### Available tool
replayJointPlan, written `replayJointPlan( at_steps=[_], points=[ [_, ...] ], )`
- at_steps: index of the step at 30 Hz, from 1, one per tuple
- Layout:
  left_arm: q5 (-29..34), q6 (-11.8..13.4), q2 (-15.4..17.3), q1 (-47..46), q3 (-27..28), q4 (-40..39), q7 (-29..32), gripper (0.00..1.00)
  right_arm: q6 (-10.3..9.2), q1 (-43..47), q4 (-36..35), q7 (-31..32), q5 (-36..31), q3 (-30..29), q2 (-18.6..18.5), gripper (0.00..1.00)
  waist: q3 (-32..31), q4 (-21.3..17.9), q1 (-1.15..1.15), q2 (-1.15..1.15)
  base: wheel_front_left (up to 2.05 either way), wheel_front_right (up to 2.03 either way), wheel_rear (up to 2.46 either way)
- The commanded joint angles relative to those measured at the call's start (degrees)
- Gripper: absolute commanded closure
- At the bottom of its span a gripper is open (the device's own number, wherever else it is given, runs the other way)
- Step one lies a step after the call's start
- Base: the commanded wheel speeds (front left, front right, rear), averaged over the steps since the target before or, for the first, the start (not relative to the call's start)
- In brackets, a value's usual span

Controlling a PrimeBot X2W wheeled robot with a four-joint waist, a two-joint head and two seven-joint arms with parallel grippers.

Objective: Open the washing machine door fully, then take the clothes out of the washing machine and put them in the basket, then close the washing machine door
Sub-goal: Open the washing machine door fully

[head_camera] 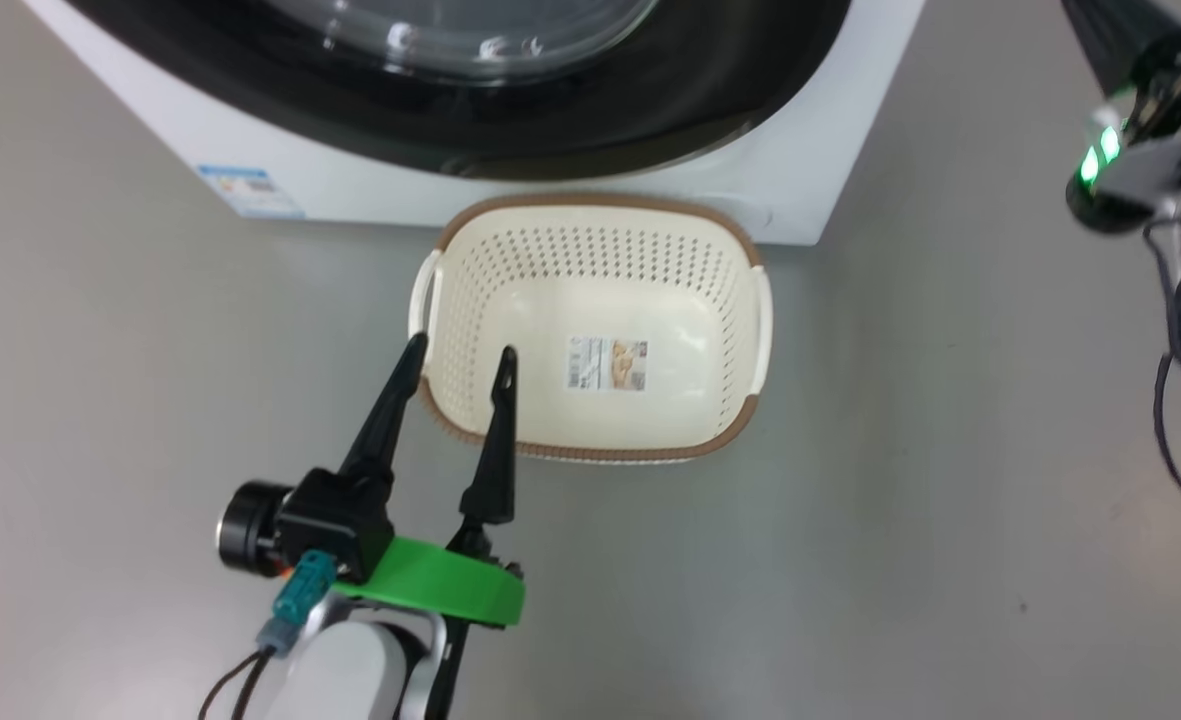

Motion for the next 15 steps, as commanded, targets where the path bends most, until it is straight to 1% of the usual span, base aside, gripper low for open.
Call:
replayJointPlan(
  at_steps=[1, 6, 12, 15],
  points=[
    [-0.29, 0.59, 0.64, -1.53, 1.09, -1.82, -0.68, 0.00, 0.05, -2.39, -0.73, 0.34, -0.40, 0.92, 0.18, 1.00, 2.06, 1.75, 0.00, 0.00, 0.00, 0.00, 0.00],
    [-1.12, 1.40, 0.64, -3.14, -0.70, -2.73, -0.68, 0.00, 0.05, -7.67, 2.15, 1.42, -1.23, 2.07, 0.10, 1.00, 4.20, 3.27, 0.00, 0.00, 0.00, 0.00, 0.00],
    [-1.64, 2.21, 0.64, -4.22, -2.13, -3.43, -0.68, 0.00, 0.05, -12.58, 4.22, 2.85, -2.72, 4.01, 0.99, 1.00, 5.76, 4.81, 0.00, 0.00, 0.00, 0.00, 0.00],
    [-2.01, 2.43, 0.64, -4.71, -2.82, -3.67, -0.68, 0.00, 0.05, -14.02, 4.61, 2.78, -2.79, 3.94, 1.12, 1.00, 6.33, 5.60, 0.00, 0.00, 0.00, 0.00, 0.00]
  ],
)
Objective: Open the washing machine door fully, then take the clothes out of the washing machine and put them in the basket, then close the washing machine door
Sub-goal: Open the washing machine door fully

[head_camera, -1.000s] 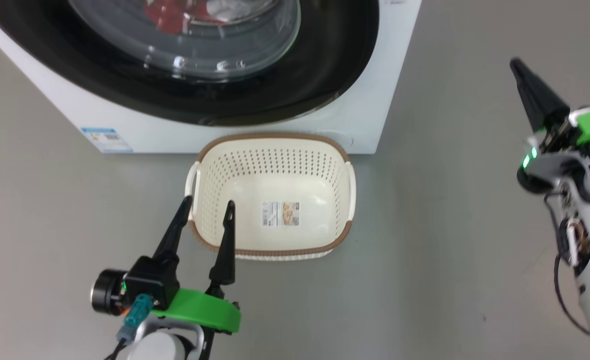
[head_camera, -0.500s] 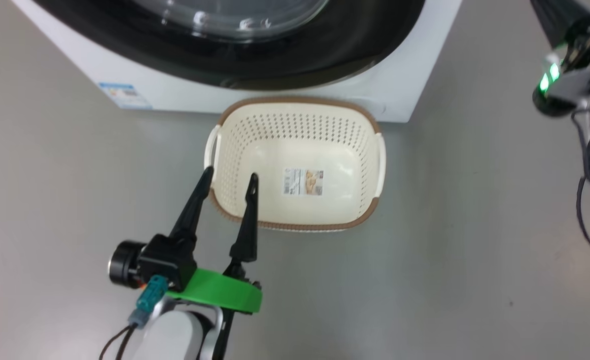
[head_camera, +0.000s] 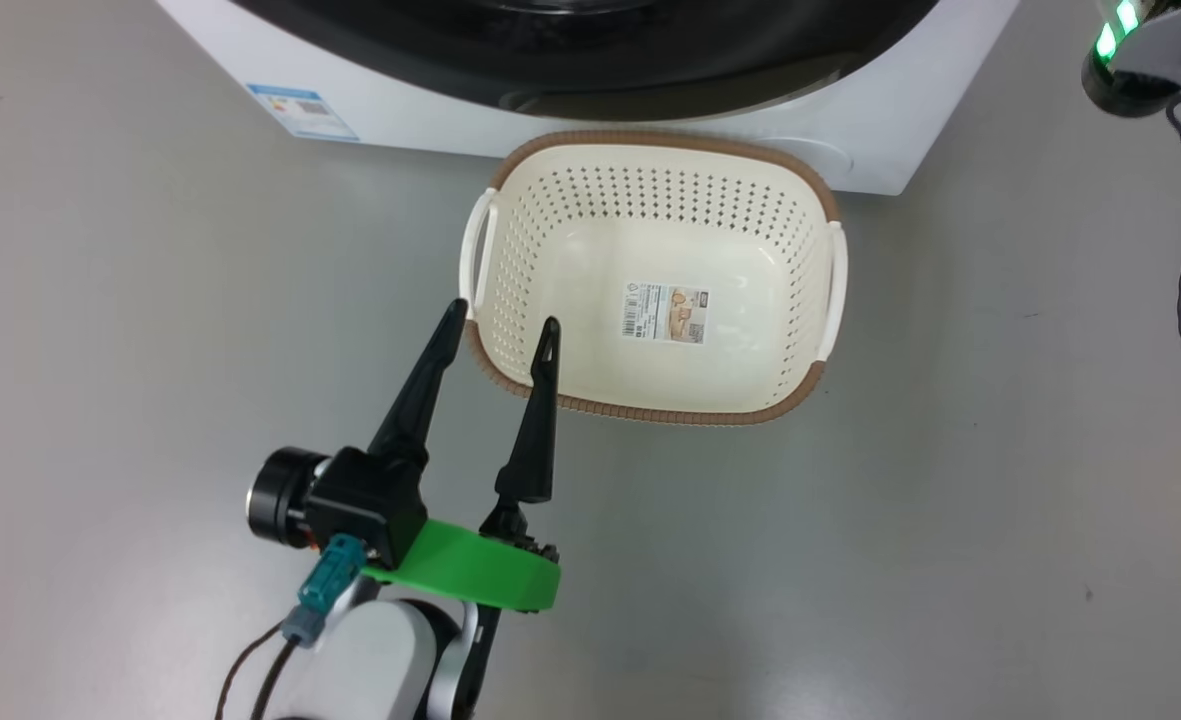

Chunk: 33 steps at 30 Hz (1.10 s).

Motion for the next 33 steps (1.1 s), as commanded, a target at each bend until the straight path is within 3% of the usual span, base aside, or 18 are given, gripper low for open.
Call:
replayJointPlan(
  at_steps=[1, 18, 33],
  points=[
    [-0.63, 0.61, 0.71, -1.33, 1.25, -1.80, -0.45, 0.00, 0.05, -1.78, -1.15, 0.28, -0.35, 0.31, 0.97, 1.00, 0.81, 0.90, 0.00, 0.00, 0.00, 0.00, 0.00],
    [-1.81, 1.65, 0.71, -2.08, -0.62, -2.57, -0.45, 0.00, 0.05, -4.93, 2.83, 3.79, 0.19, 0.25, 1.17, 1.00, 2.05, 2.81, 0.00, 0.00, 0.00, 0.00, 0.00],
    [-1.62, 1.54, 0.71, -1.80, -0.32, -1.00, -0.45, 0.00, 0.05, -1.52, 2.19, 12.53, 2.84, -0.56, 1.03, 1.00, 0.14, 1.65, 0.00, 0.00, 0.00, 0.00, 0.00]
  ],
)
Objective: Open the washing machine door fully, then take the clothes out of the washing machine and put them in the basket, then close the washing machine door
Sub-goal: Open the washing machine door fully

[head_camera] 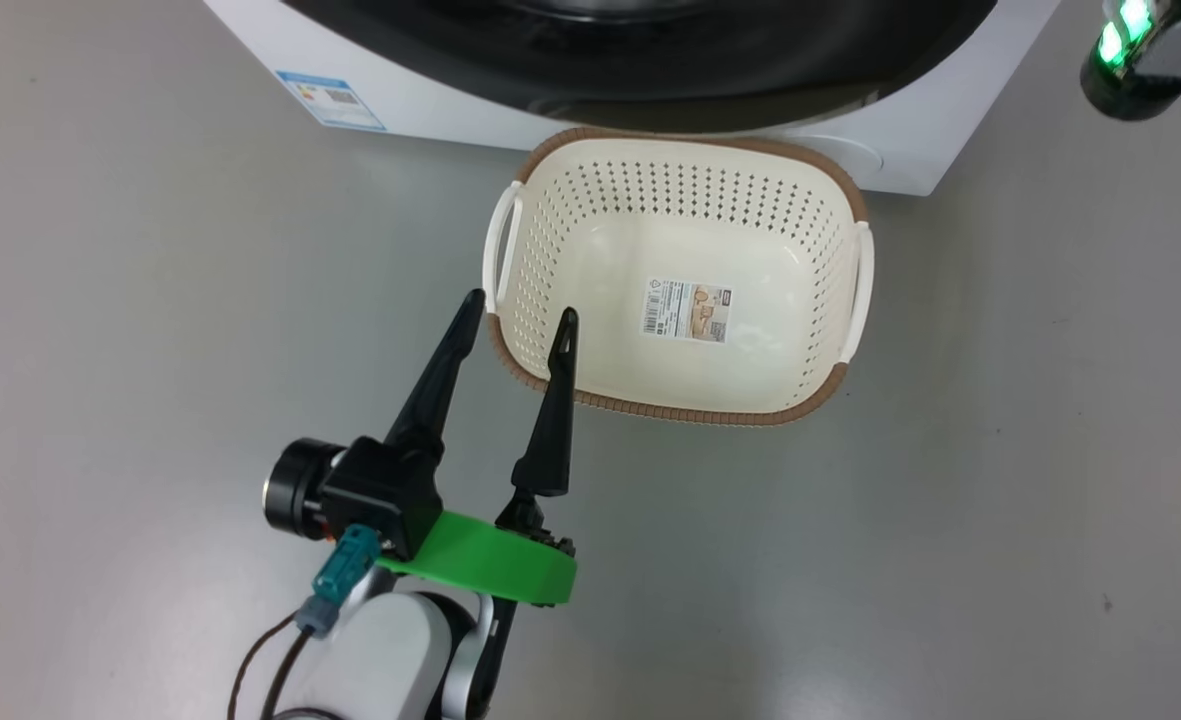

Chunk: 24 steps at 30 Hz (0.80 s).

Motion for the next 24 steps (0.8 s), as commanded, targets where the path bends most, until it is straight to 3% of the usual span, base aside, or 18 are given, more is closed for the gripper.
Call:
replayJointPlan(
  at_steps=[1, 24],
  points=[
    [0.14, 0.18, 0.87, -0.19, 1.72, -0.94, -0.45, 0.00, 0.05, 1.39, -1.80, 1.66, 0.35, 0.67, 1.63, 1.00, -0.54, -0.34, 0.00, 0.00, 0.00, 0.00, 0.00],
    [0.86, -0.84, 0.87, 1.36, 2.34, 1.89, -0.45, 0.00, 0.05, 9.64, -4.80, 7.17, 1.46, 0.58, 3.85, 1.00, -5.15, -1.60, 0.00, 0.00, 0.00, 0.00, 0.00]
  ],
)
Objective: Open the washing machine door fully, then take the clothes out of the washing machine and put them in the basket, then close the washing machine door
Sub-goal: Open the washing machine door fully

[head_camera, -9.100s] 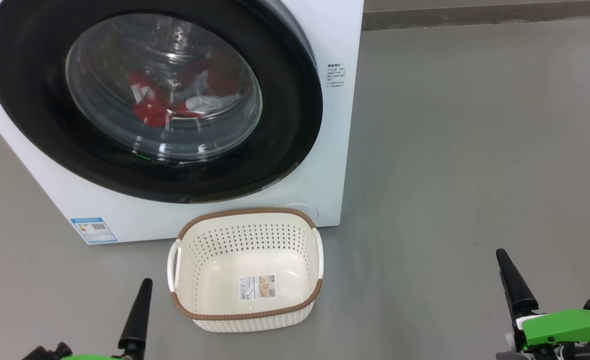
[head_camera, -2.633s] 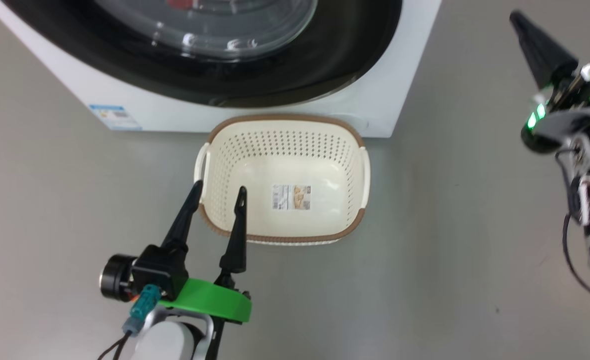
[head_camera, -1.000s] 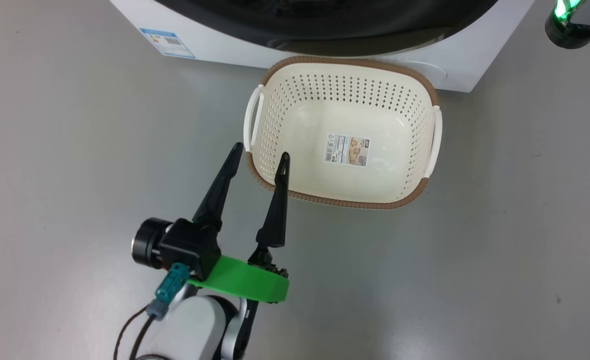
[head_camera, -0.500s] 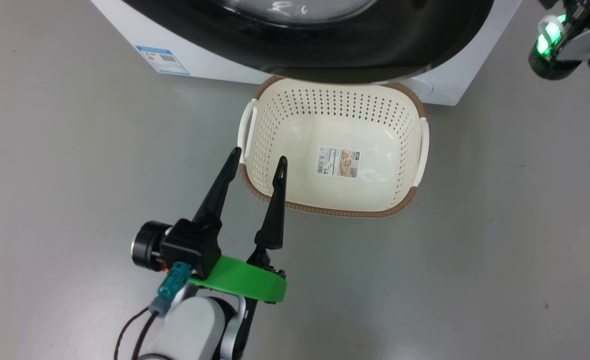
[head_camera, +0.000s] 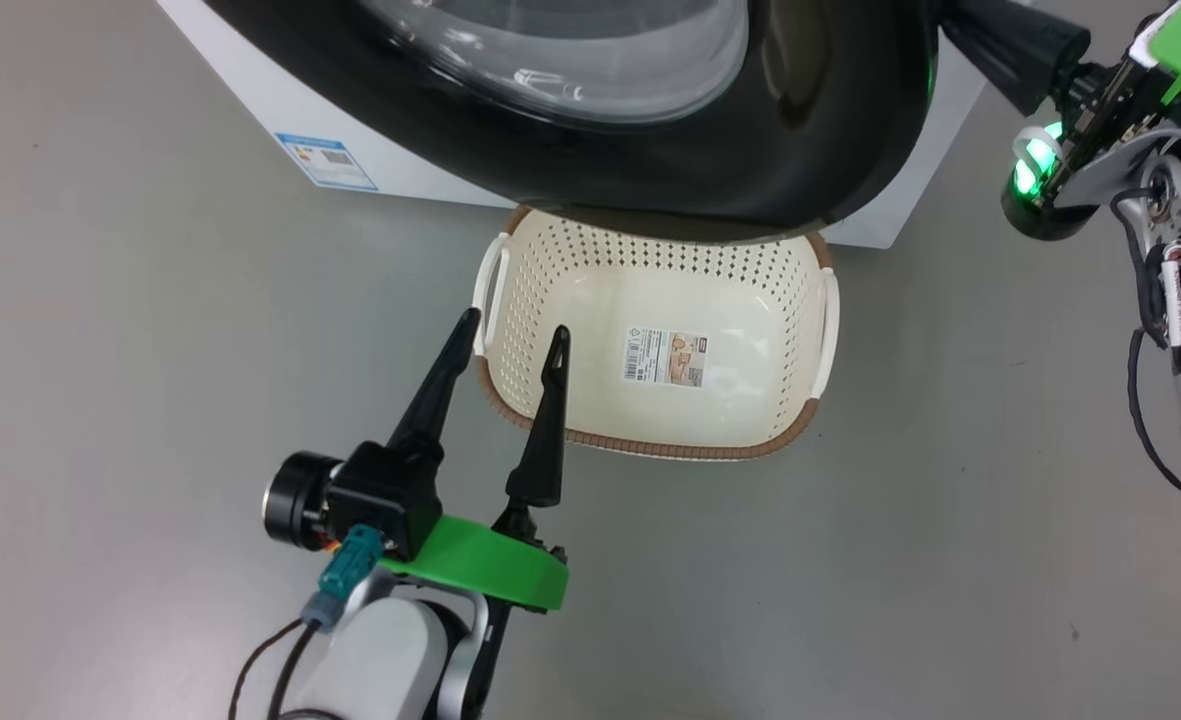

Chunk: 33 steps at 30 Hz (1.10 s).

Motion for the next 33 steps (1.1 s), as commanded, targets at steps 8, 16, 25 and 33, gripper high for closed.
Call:
replayJointPlan(
  at_steps=[8, 16, 25, 33],
  points=[
    [0.80, -0.69, 0.86, 1.95, 2.58, -0.19, -0.45, 0.00, 0.03, 3.96, -3.33, 1.83, 1.01, 0.39, 2.26, 1.00, -2.10, -0.50, 0.00, 0.00, 0.00, 0.00, 0.00],
    [0.98, -1.11, 0.86, 2.42, 2.73, 0.59, -0.45, 0.00, 0.03, 6.01, -5.27, 0.08, 0.96, -0.75, 2.81, 1.00, -2.99, -0.72, 0.00, 0.00, 0.00, 0.00, 0.00],
    [1.12, -1.25, 0.86, 2.54, 3.05, 1.11, -0.45, 0.00, 0.03, 9.76, -11.60, -4.20, 1.74, -5.00, 3.27, 1.00, -3.58, -1.25, 0.00, 0.00, 0.00, 0.00, 0.00],
    [1.60, -1.19, 0.86, 3.38, 4.15, 1.20, -0.45, 0.00, 0.03, 19.97, -23.02, -7.74, -0.64, -8.26, 4.05, 0.58, -4.73, -2.88, 0.00, 0.00, 0.00, 0.00, 0.00]
  ],
)
